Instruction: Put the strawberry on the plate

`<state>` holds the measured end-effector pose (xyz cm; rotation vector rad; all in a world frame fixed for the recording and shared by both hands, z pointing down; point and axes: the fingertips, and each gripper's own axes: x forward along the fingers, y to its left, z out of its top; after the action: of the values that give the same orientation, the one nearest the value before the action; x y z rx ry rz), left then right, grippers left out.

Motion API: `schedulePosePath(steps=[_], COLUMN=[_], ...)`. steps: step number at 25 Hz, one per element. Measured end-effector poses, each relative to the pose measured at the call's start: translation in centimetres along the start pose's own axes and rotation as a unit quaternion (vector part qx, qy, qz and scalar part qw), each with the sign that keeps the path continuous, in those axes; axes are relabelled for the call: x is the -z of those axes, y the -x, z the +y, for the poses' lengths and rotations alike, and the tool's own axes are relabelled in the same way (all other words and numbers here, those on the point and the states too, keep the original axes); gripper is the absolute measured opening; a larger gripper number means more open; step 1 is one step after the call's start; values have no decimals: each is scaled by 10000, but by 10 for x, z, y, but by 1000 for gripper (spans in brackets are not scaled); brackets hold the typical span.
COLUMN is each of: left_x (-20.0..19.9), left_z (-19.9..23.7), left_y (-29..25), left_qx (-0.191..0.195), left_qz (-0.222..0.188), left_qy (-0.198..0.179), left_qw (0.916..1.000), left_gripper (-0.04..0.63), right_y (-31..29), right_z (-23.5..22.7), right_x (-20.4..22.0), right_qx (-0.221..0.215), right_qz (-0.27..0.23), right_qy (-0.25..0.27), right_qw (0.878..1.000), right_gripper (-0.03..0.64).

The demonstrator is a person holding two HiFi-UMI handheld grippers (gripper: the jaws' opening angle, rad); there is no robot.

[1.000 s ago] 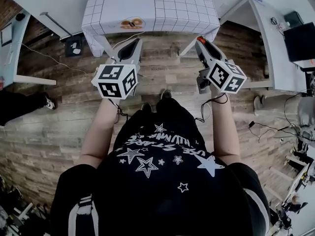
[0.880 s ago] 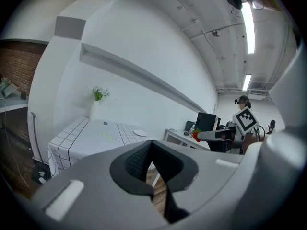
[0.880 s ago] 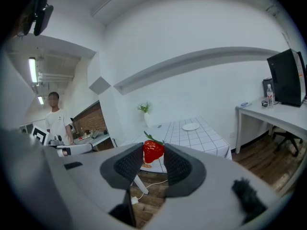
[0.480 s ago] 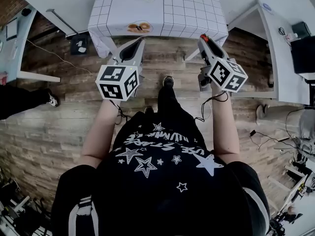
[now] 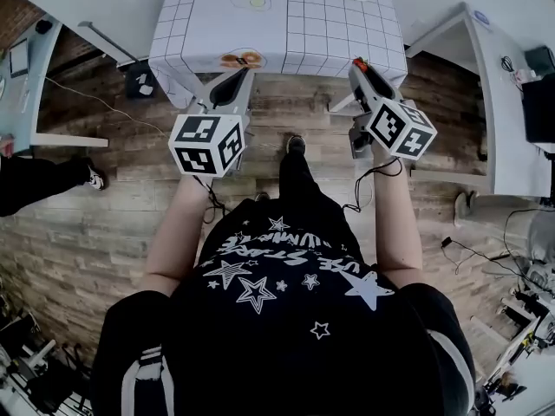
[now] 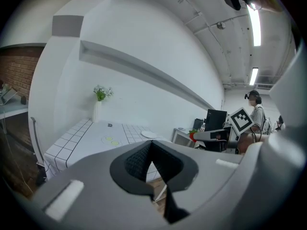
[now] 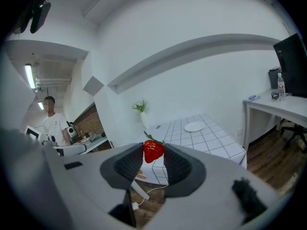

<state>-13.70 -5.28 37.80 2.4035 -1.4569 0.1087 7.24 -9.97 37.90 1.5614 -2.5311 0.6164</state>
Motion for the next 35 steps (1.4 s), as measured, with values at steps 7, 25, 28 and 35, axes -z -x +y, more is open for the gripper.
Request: schedulePosePath(steps=[7,25,28,35], left_x=[-13,-41,-44,-44], left_z=[3,3,0,8], left_y=[-49,-185,-206,-239], left_qx=[-24,-258,-279,-436], left_qz=[39,243,252,277], left_qy=[-66,-84,-116,-94], left_qw=[10000,9993,9992,9986], left_gripper=[9,9,9,9], right_y=[-34,-118,-134,-169], right_z=[-28,-126,-137,-160], right_x=[-14,-61,-63,-67], right_qx=[-123,-473,-577,-759], right_qz=[67,264,353,466], right_qy=[-43,-248,-210,-222], right_qw=[9999,9982,9975,9958], right_gripper=[143,143,143,143])
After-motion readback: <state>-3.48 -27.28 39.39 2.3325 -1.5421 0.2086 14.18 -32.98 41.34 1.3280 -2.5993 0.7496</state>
